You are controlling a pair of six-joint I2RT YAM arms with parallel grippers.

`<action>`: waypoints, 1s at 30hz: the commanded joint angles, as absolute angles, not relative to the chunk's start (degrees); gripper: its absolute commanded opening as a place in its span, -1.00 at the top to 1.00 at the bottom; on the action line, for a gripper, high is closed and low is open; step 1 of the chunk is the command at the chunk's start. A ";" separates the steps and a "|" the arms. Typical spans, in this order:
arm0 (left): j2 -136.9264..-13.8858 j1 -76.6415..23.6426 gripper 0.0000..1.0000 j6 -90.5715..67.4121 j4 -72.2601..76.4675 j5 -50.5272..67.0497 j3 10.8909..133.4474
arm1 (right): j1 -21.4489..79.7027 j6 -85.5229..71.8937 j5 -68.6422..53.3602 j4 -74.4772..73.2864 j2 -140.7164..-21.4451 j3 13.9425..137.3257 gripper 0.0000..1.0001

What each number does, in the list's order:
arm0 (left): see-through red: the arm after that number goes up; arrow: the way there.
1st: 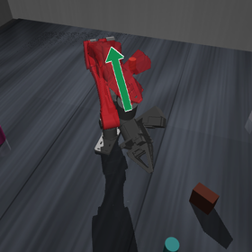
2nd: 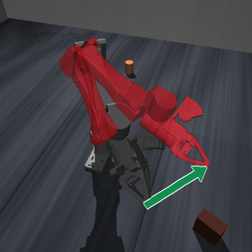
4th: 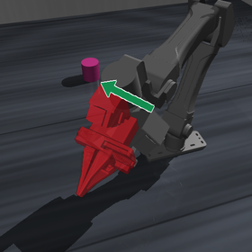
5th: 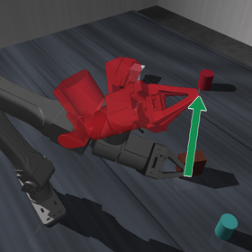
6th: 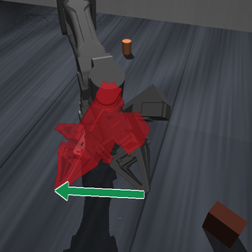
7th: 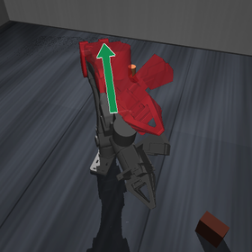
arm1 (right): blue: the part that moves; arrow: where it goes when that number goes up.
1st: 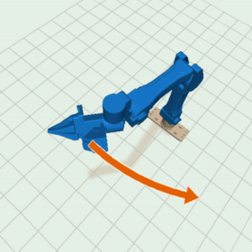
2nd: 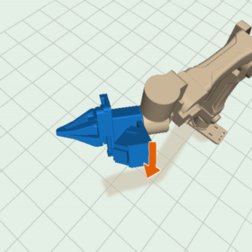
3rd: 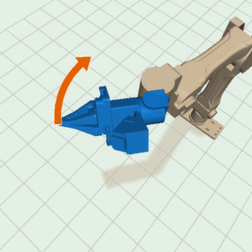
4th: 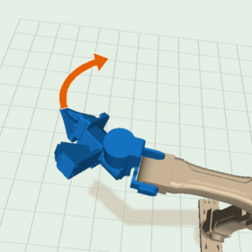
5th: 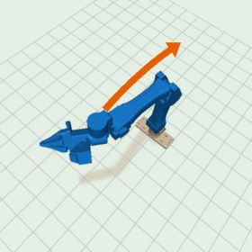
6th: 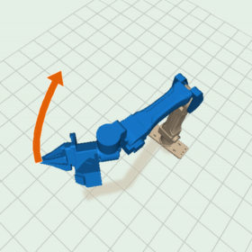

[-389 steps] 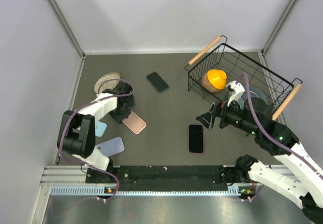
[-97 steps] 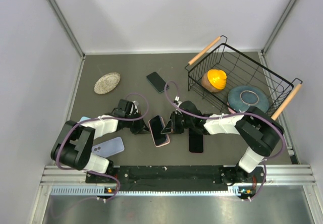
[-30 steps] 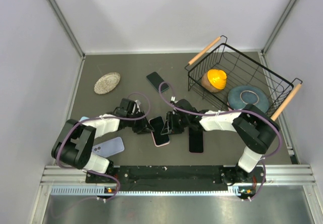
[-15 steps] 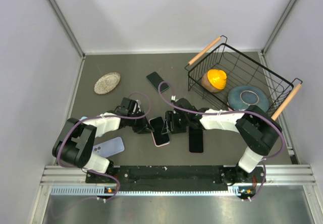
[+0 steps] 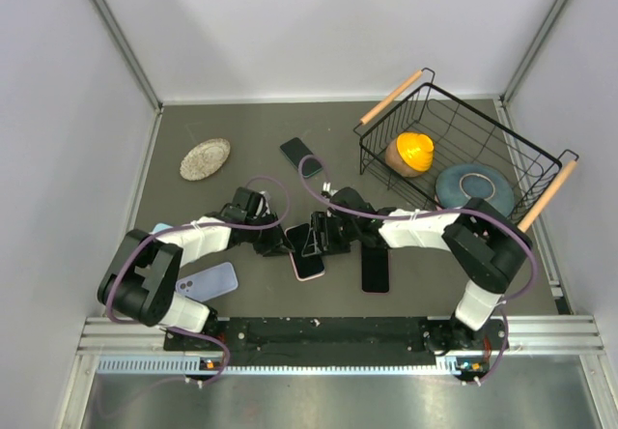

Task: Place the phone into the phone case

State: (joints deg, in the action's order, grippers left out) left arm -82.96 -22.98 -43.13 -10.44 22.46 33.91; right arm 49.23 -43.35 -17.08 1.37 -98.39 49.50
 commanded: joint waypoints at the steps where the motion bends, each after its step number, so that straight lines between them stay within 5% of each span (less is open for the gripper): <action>1: -83.84 -22.94 0.39 -40.52 -14.15 16.61 31.47 | 49.31 -44.47 -19.16 5.97 -99.41 49.22 -0.24; 21: -83.06 -22.94 0.55 -42.10 -5.81 29.18 27.07 | 46.76 -58.70 -31.81 38.65 -96.94 41.05 -0.22; 30: -81.30 -22.94 0.54 -42.36 -6.15 29.27 26.28 | 46.14 -60.29 -32.34 41.22 -98.96 39.73 -0.07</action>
State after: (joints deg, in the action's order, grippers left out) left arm -80.73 -21.39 -43.13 -2.74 27.64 28.67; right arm 45.69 -57.47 -27.99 26.59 -99.22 38.87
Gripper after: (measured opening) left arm 0.232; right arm 0.580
